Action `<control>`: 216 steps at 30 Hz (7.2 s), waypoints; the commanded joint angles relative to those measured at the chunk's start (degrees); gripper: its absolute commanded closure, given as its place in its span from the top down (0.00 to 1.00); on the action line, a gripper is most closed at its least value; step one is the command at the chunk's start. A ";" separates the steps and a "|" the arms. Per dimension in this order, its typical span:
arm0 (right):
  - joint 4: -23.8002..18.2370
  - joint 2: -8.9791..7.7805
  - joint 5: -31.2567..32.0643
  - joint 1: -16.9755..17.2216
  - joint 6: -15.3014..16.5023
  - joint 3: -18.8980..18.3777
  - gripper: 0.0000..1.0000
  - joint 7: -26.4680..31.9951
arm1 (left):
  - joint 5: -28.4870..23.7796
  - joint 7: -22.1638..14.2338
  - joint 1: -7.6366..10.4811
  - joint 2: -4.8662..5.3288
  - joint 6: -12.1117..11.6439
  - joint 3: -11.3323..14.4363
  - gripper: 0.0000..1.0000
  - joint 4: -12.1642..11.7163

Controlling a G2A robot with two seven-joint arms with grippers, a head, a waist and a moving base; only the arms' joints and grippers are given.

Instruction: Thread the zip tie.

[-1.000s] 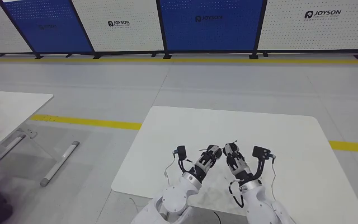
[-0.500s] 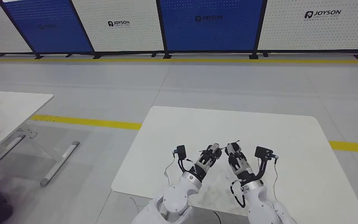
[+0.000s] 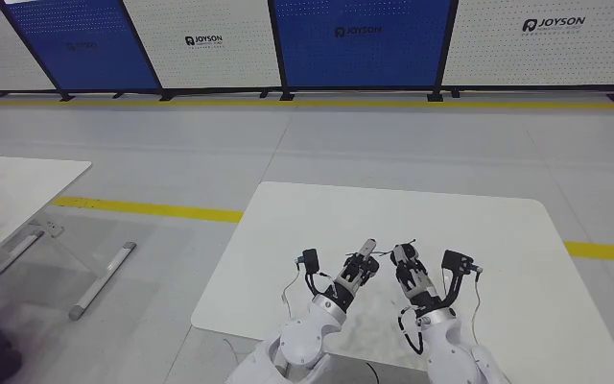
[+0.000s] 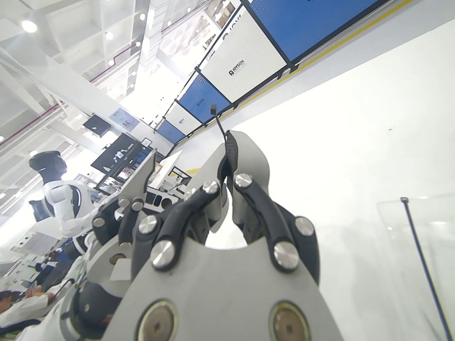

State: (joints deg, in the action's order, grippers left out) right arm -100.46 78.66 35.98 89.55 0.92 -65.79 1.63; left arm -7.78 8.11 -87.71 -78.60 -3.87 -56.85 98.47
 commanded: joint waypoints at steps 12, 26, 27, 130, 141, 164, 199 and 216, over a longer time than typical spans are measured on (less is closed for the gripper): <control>0.20 -0.01 -0.08 -0.04 0.27 -0.11 0.00 -0.06 | 0.01 0.19 0.32 -0.14 0.25 0.10 0.00 -0.46; 0.51 -0.04 -0.35 -0.37 0.98 -0.08 0.70 0.52 | -0.56 0.87 0.50 -0.28 0.44 -0.22 0.00 -0.63; 0.58 -0.06 -0.16 -0.39 1.25 -0.06 0.82 0.52 | -0.92 1.24 0.49 -0.32 0.40 -0.26 0.00 -0.59; 4.42 -0.68 21.06 -5.97 1.45 3.18 0.00 6.51 | 4.40 5.61 0.72 -1.84 -0.04 0.67 0.00 -1.37; 4.95 -0.79 21.83 -5.81 2.11 3.26 0.00 6.94 | 4.43 6.21 0.56 -2.03 -0.61 0.79 0.00 -1.12; 4.48 -0.94 21.65 -5.27 2.93 3.07 0.15 6.36 | 4.91 6.71 0.49 -2.41 -0.72 1.19 0.00 -1.93; 5.29 -1.04 20.88 -5.83 3.65 2.95 0.00 6.86 | 5.31 6.73 0.59 -2.78 -1.84 0.91 0.00 -0.84; 7.16 -1.10 20.99 -5.77 4.10 3.32 0.00 6.99 | 7.04 7.35 -2.16 -2.51 -4.27 -0.15 0.00 5.28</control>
State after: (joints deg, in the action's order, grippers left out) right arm -93.42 77.57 56.98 83.81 5.05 -62.44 8.60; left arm -0.85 15.47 -89.73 -81.13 -8.10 -56.97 103.53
